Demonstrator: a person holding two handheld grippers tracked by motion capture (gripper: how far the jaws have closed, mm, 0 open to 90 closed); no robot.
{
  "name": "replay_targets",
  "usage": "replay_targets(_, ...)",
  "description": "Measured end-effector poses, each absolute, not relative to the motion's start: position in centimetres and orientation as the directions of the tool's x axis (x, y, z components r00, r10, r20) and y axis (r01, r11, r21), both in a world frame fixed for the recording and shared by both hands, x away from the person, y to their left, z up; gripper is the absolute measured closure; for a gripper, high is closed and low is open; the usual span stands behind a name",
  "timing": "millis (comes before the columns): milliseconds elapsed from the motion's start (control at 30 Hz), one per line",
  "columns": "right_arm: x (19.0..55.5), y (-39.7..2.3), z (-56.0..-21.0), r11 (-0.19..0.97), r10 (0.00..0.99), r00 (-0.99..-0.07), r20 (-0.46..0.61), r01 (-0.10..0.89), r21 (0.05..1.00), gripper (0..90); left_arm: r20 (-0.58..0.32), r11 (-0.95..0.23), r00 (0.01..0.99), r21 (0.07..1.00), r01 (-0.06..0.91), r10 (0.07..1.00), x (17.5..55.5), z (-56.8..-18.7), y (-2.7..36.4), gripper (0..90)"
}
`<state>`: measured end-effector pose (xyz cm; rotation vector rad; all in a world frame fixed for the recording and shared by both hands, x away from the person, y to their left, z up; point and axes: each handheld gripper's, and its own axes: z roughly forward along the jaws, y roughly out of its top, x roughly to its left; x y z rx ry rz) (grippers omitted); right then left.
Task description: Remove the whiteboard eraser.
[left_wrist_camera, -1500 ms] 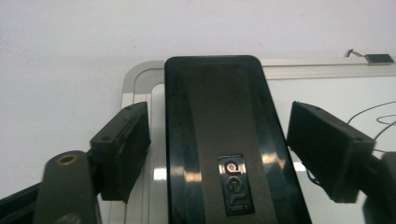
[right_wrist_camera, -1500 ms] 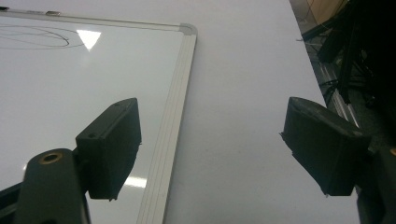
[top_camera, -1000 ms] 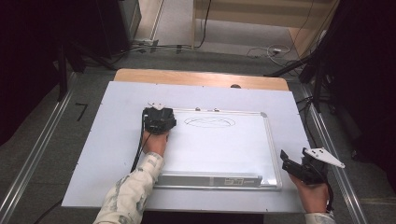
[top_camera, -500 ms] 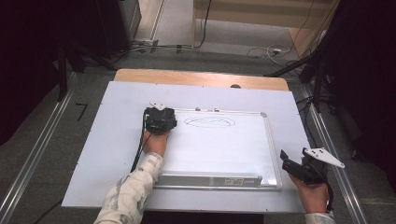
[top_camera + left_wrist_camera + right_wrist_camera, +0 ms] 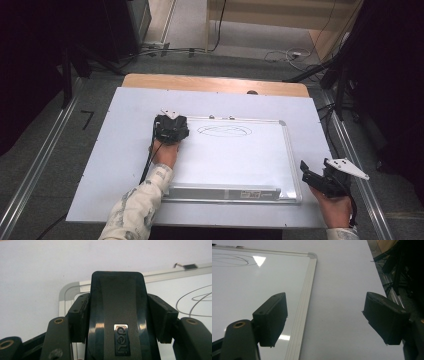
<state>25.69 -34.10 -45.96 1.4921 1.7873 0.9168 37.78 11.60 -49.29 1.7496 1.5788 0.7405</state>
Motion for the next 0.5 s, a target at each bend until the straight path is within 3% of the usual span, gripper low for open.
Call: replay_targets(500, 25.9, -33.8, -46.0, 0.125, 0.985, -0.169, -0.037, 0.548, 0.827, 18.1, -0.072, -0.043, 0.169, 0.806, 0.591, 0.983, 35.8, -46.9, 12.1, 40.5)
